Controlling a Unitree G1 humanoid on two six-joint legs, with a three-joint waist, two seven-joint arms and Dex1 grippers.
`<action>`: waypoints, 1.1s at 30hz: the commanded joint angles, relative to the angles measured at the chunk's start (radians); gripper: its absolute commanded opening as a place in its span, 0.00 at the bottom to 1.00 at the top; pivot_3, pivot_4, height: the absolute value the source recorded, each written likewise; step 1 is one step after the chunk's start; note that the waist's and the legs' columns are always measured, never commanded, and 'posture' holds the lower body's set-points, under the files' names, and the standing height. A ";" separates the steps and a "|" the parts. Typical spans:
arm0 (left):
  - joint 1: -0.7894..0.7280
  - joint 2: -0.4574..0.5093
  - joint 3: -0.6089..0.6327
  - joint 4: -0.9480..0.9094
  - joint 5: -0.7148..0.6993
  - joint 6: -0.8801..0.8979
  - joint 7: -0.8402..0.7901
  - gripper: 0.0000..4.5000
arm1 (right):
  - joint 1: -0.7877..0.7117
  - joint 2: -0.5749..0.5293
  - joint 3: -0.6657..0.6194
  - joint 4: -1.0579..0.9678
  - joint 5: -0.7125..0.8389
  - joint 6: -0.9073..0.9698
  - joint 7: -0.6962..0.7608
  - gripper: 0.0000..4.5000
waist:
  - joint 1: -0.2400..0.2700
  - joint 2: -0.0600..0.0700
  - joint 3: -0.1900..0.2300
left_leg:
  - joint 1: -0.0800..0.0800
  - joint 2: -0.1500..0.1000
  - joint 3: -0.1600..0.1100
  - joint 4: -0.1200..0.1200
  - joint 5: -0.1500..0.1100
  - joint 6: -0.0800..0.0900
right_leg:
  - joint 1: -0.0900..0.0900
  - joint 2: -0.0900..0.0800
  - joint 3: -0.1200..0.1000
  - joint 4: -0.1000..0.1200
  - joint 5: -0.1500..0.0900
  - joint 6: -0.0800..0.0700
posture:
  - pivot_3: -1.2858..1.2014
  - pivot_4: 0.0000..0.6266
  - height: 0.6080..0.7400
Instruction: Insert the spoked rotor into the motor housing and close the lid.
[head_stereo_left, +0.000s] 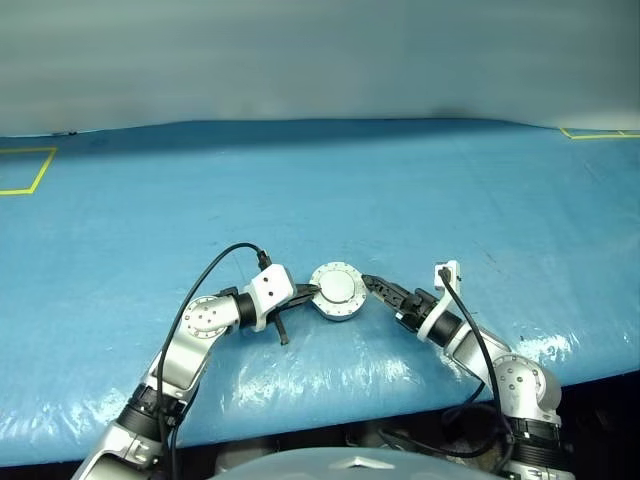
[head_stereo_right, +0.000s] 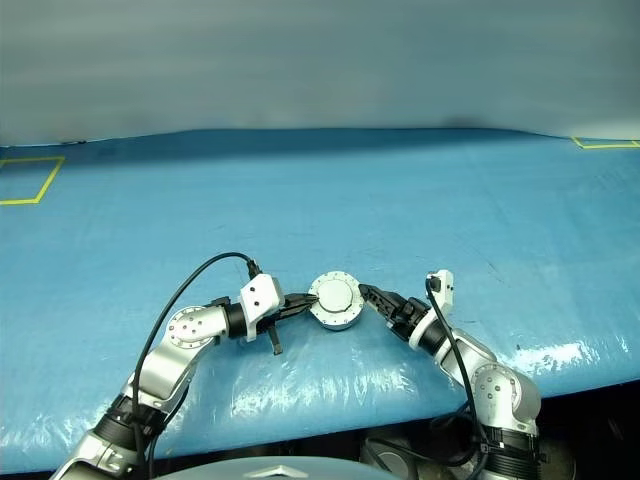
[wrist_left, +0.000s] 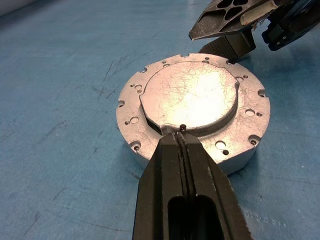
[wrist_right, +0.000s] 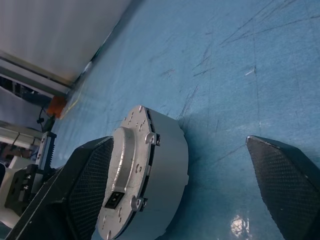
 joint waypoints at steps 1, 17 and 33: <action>0.012 0.011 -0.015 0.031 0.026 0.009 0.005 0.00 | 0.015 0.020 -0.005 0.032 0.045 0.042 -0.016 0.99 | 0.000 0.000 0.000 | 0.000 0.000 0.000 0.000 0.000 0.000 | 0.000 0.000 0.000 0.000 0.000 0.000 | 0.52 0.24 1.00; 0.012 0.016 -0.012 0.041 0.036 0.003 0.008 0.00 | -0.001 0.136 0.004 0.081 0.083 -0.026 -0.057 0.87 | -0.002 0.000 -0.001 | 0.000 0.000 0.000 0.000 0.000 0.000 | 0.000 0.001 0.000 0.000 0.000 0.000 | 0.52 0.24 1.00; 0.000 0.012 -0.010 0.047 0.036 0.006 0.016 0.00 | -0.007 0.184 0.085 0.095 0.048 -0.058 -0.063 0.28 | -0.005 0.001 -0.001 | 0.001 0.001 0.000 0.000 0.000 0.000 | 0.000 0.001 0.001 0.000 0.000 0.001 | 0.52 0.24 1.00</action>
